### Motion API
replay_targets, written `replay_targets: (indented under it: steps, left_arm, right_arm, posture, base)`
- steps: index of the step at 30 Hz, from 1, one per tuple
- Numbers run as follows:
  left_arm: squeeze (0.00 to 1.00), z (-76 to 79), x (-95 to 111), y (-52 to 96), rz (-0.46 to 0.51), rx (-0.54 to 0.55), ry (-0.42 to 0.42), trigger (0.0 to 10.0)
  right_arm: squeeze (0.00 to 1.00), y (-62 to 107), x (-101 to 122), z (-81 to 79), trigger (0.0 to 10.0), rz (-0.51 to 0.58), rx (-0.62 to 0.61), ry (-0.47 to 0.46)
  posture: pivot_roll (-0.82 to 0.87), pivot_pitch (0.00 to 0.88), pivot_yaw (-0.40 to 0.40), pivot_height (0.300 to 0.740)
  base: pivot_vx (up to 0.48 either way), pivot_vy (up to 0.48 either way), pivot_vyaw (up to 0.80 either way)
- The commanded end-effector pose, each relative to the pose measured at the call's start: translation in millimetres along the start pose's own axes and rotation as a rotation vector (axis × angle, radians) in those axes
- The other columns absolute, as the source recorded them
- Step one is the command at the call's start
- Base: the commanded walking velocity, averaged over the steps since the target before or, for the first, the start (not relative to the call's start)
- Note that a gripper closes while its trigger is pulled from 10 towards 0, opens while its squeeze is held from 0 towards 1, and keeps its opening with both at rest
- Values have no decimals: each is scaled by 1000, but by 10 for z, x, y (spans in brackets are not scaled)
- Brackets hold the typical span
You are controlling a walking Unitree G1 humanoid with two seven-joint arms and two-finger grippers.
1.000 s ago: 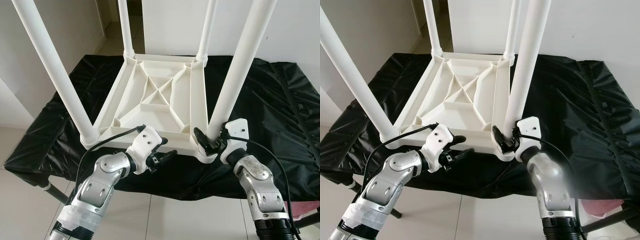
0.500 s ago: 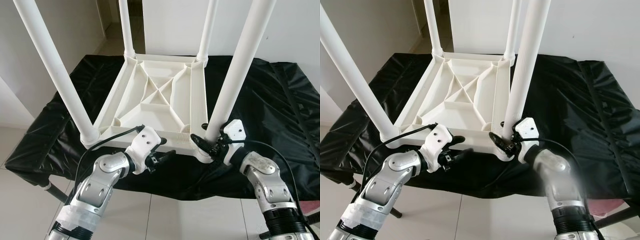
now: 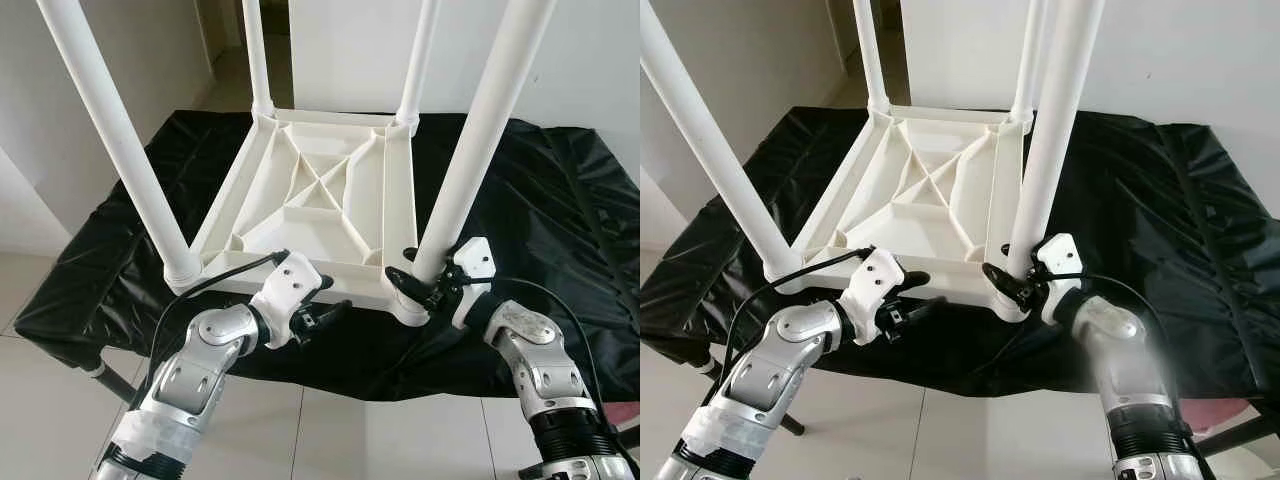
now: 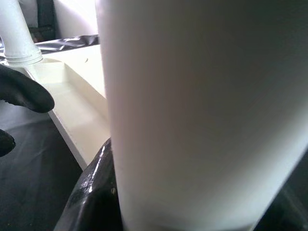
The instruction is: Building children table
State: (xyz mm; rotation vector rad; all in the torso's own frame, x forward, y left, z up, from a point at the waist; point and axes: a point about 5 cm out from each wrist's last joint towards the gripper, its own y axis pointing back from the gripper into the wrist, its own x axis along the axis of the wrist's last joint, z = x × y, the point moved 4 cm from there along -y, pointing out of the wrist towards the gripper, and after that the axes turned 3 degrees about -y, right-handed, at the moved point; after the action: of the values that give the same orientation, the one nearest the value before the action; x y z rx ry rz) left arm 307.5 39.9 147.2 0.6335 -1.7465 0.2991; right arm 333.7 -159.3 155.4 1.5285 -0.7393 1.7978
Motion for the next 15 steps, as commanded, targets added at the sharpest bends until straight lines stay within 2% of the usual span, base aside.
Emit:
replay_targets:
  steps: [1,2,5,6,8,9,10,15]
  left_arm:
    - [0,-10,-26,15,-5,23,3,10000]
    - [0,-3,-27,14,-5,22,2,10000]
    - [0,0,-29,13,-5,21,3,10000]
    - [0,7,-32,13,-5,19,4,10000]
    - [0,12,-34,13,-5,17,6,10000]
    - [0,24,-32,9,-5,13,5,10000]
    - [0,24,-32,9,-5,13,5,10000]
    - [0,24,-31,8,-4,17,3,10000]
  right_arm:
    - [0,-2,-69,-28,10000,-20,-48,-37]
    - [0,-14,-44,-66,10000,2,-114,-51]
    - [0,-24,-24,-80,10000,13,-158,-57]
    - [0,-34,-7,-86,10000,20,-217,-67]
    - [0,-38,2,-87,10000,23,-256,-74]
    - [0,-29,-13,-85,10000,13,-414,-92]
    - [0,-29,-13,-85,10000,13,-414,-92]
    - [0,-10,-89,-194,10000,6,-621,-168]
  posture:
    - [-50,54,40,740]
    - [-52,55,40,740]
    - [-53,56,41,740]
    - [-56,56,42,740]
    - [-56,56,42,740]
    - [-56,59,39,740]
    - [-56,59,39,740]
    - [-49,59,29,740]
  base:
    - [0,0,0]
    - [0,0,0]
    - [0,0,0]
    - [0,0,0]
    - [0,0,0]
    - [0,0,0]
    - [0,0,0]
    - [0,0,0]
